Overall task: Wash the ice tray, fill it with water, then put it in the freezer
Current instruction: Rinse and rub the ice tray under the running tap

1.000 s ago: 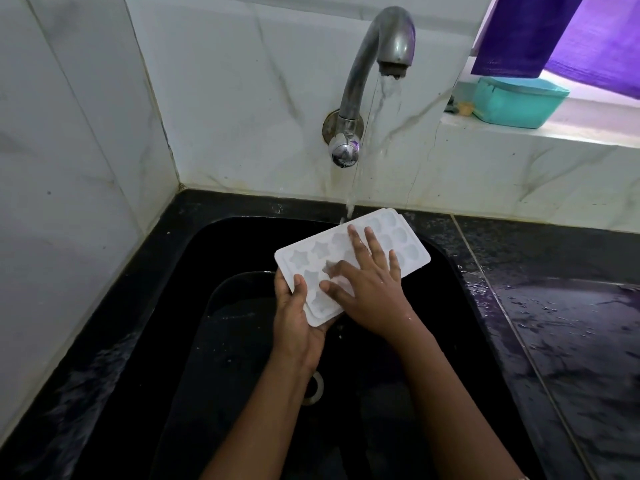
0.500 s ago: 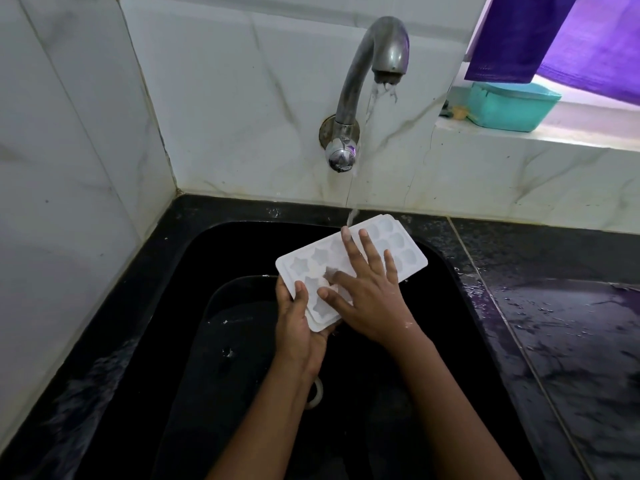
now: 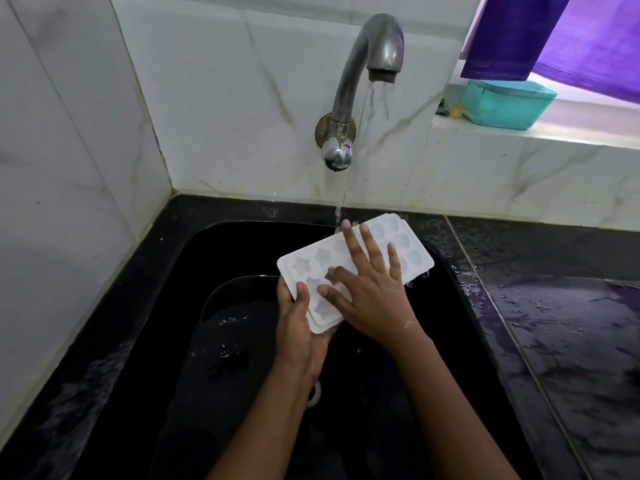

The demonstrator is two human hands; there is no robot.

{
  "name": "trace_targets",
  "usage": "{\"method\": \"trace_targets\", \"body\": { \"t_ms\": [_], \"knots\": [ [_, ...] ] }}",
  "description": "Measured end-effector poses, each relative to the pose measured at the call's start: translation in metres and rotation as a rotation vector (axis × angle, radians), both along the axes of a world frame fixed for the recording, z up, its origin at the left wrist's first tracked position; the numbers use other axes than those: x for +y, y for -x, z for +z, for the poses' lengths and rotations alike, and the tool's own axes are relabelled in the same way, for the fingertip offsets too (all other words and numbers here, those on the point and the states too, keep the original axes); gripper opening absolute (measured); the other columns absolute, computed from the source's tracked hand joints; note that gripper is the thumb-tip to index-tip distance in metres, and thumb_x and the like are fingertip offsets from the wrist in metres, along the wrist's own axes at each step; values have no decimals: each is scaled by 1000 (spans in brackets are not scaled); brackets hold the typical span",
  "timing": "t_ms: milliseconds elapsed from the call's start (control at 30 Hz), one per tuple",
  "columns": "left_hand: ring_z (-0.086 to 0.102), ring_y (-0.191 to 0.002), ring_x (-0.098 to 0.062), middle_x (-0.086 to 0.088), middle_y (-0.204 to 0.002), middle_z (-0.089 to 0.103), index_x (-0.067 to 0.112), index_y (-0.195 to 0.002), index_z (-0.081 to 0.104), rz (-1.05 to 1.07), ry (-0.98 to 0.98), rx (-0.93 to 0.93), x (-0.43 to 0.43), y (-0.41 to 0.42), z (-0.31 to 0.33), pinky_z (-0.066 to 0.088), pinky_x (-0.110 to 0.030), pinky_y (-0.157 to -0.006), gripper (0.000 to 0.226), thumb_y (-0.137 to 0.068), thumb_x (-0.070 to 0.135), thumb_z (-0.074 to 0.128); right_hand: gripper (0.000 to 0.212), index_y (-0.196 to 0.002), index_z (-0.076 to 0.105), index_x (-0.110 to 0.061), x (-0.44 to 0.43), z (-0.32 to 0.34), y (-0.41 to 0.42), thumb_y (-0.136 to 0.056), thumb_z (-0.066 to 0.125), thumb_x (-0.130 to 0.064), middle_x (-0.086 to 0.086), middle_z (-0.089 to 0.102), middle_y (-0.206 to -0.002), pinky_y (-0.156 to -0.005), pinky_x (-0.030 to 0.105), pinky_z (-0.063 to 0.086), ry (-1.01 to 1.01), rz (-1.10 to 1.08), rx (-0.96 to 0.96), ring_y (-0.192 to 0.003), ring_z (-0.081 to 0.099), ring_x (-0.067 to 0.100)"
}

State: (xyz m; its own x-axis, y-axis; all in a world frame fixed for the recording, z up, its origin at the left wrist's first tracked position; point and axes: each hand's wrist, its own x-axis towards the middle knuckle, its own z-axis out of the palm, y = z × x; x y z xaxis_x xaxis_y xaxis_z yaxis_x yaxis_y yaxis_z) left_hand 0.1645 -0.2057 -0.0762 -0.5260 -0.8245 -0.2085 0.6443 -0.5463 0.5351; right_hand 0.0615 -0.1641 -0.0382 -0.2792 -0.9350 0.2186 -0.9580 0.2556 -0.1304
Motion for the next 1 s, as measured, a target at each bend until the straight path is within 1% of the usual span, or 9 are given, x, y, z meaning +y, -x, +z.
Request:
{"method": "trace_targets", "body": {
  "t_ms": [133,267,333,400,467,600,767,867,1000],
  "knots": [
    [67,-104,-26,-8,-122,66,31,-137,43,50,20,2,-8,-5,-3,58,-47,-77,39,-100,21,39,65,-127,50,-40,-1,4,4,-82,14,-71,-11,-24,-154,-115,48,-12,-141,63,-99,-133,-34,5],
    [68,-100,-25,-7,-119,67,31,-136,44,16,19,-6,-3,-2,-1,58,-42,-69,37,-101,20,38,67,-115,59,-36,1,-1,0,-82,10,-67,-10,-20,-154,-112,45,-15,-14,-20,-20,-138,-27,7],
    [69,-98,-23,-6,-118,68,31,-136,44,25,14,-1,-4,-3,-3,58,-40,-66,37,-101,21,38,68,-118,58,-31,-1,-4,-9,-83,13,-67,-9,-22,-153,-112,46,-16,-6,12,-1,-139,-27,9],
    [69,-100,-24,-7,-120,67,30,-137,44,38,12,-4,-7,-5,-3,58,-41,-68,38,-101,21,38,66,-123,55,-29,-3,-1,-10,-84,17,-67,-11,-23,-153,-113,46,-14,-69,75,-45,-135,-33,7],
    [68,-102,-26,-8,-123,65,30,-138,42,39,15,-15,-7,-7,-4,58,-45,-72,39,-100,21,38,55,-121,56,-32,-1,6,0,-88,26,-65,-13,-22,-153,-115,48,-11,-121,102,-135,-133,-33,4],
    [68,-102,-24,-4,-120,68,34,-138,42,21,25,-59,-4,-5,-2,57,-48,-76,40,-99,24,40,58,-107,63,-37,12,18,20,-82,23,-71,-17,-9,-155,-113,44,-7,-35,34,-285,-138,-22,3],
    [66,-107,-23,-3,-128,63,34,-139,41,62,31,-70,-6,-10,-1,57,-45,-77,39,-101,27,40,20,-99,66,-33,22,33,30,-93,47,-38,-10,5,-158,-114,42,-2,-1,-16,-226,-144,-11,8],
    [66,-108,-24,-3,-129,62,34,-139,40,97,32,-73,-8,-11,-1,56,-47,-81,38,-101,28,40,18,-101,65,-34,21,39,28,-91,52,-27,-10,3,-158,-114,41,-3,-18,17,-225,-144,-13,8],
    [65,-109,-26,-5,-128,62,33,-139,40,151,12,-55,-13,-12,0,56,-50,-81,38,-102,27,40,23,-108,62,-36,16,37,20,-91,49,-27,-9,-4,-159,-114,41,-6,-90,40,-198,-143,-18,9]
  ]
}}
